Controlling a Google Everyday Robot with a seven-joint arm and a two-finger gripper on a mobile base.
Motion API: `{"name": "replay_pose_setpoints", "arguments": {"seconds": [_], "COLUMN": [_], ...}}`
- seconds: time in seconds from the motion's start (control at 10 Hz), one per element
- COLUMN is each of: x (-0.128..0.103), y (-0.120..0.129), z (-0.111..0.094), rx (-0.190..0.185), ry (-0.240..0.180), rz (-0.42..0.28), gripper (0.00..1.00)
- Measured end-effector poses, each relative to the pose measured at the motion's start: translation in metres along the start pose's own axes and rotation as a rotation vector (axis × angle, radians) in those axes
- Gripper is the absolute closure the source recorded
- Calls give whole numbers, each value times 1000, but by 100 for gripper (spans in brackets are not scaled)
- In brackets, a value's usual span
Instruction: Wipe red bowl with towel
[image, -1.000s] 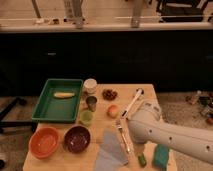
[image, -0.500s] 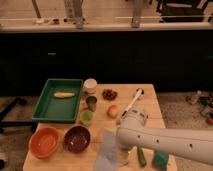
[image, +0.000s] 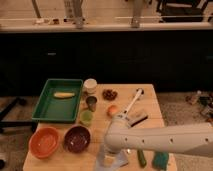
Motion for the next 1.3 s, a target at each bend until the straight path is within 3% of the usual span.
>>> {"name": "replay_pose_setpoints", "arguments": {"seconds": [0.3,0.4,0.5,0.8,1.1,1.3], "x": [-6,-3,8,15,8,3], "y": [2,0,-4,-12,-14,-13], "z": [15,15,15,19,25,30], "rx": [-15,1,45,122,112,86], "ry": [-41,-54,-54,-3,12,17], "rz": [6,9,35,67,38,12], "gripper": [20,20,20,20,20,20]}}
